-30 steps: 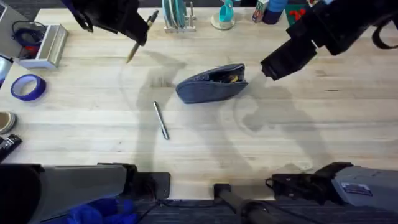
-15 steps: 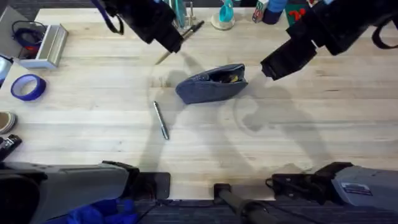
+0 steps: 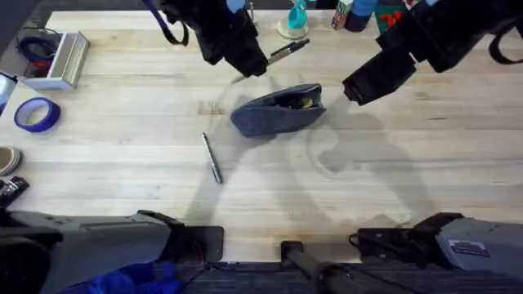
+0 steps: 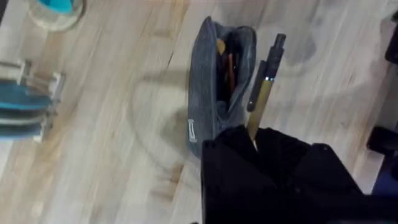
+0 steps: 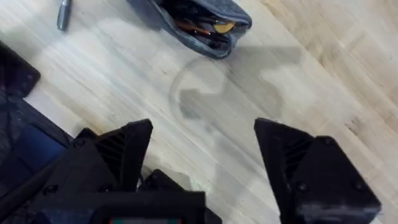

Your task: Unzip the bag, pick up the pens from the table one at a time and place them inside, then zip the bag closed.

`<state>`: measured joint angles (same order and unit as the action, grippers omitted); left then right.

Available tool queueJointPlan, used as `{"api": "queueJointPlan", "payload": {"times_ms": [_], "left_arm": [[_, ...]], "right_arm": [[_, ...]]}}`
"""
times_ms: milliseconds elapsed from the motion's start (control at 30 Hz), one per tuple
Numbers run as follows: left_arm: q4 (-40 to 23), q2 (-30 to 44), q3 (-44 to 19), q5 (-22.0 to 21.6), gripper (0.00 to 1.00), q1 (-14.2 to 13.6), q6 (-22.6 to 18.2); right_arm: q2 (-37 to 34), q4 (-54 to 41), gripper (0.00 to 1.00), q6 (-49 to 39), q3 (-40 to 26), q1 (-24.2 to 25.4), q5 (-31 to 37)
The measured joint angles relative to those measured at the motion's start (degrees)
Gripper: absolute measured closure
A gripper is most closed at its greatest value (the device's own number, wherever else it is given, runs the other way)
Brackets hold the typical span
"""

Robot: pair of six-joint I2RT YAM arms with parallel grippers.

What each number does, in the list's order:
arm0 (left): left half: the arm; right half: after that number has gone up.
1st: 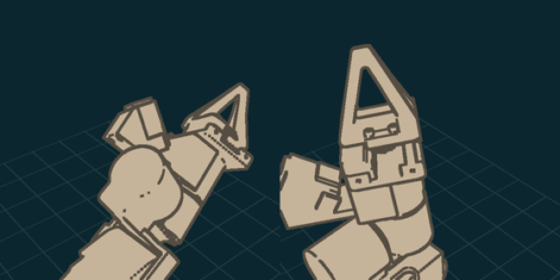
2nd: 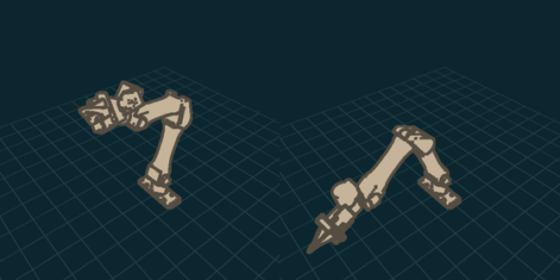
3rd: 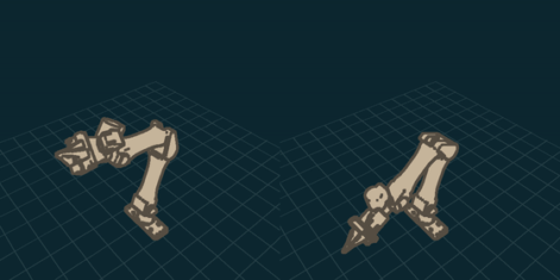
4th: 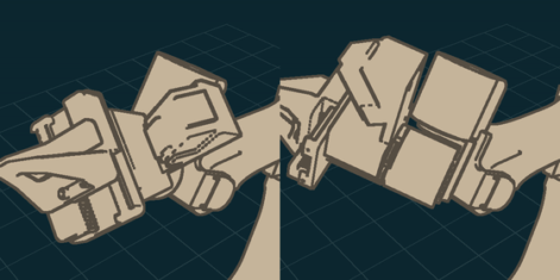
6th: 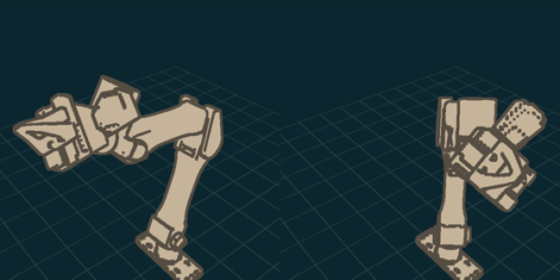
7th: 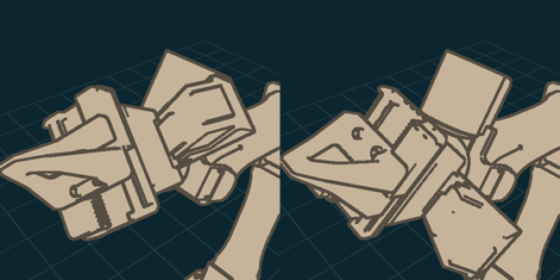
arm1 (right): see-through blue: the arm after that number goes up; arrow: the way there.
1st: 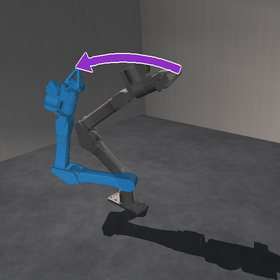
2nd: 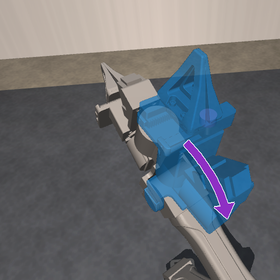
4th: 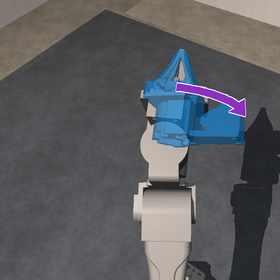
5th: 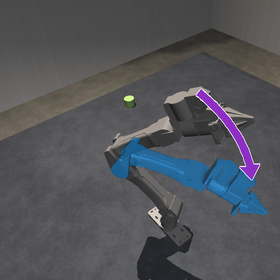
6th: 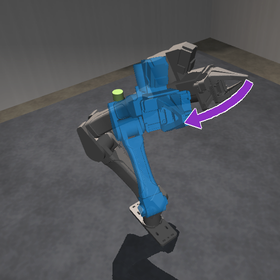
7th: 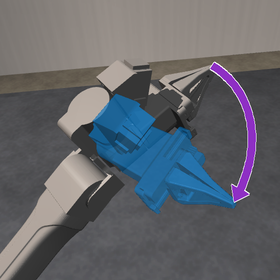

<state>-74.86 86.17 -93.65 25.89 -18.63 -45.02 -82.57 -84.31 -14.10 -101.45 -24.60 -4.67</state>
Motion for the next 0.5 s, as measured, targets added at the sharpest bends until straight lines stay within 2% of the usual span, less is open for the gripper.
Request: {"api": "queueJointPlan", "payload": {"times_ms": [167, 500], "left_arm": [[2.42, 0.00, 0.00, 3.38, 0.959, 0.01, -3.00], [3.48, 1.90, -0.02, 6.13, 0.959, -0.63, -4.35]], "right_arm": [[-0.01, -0.01, 0.005, -0.01, 0.00, 0.00, 0.00], [-0.01, 0.00, 0.005, -0.01, 0.00, 0.00, 0.00]]}}
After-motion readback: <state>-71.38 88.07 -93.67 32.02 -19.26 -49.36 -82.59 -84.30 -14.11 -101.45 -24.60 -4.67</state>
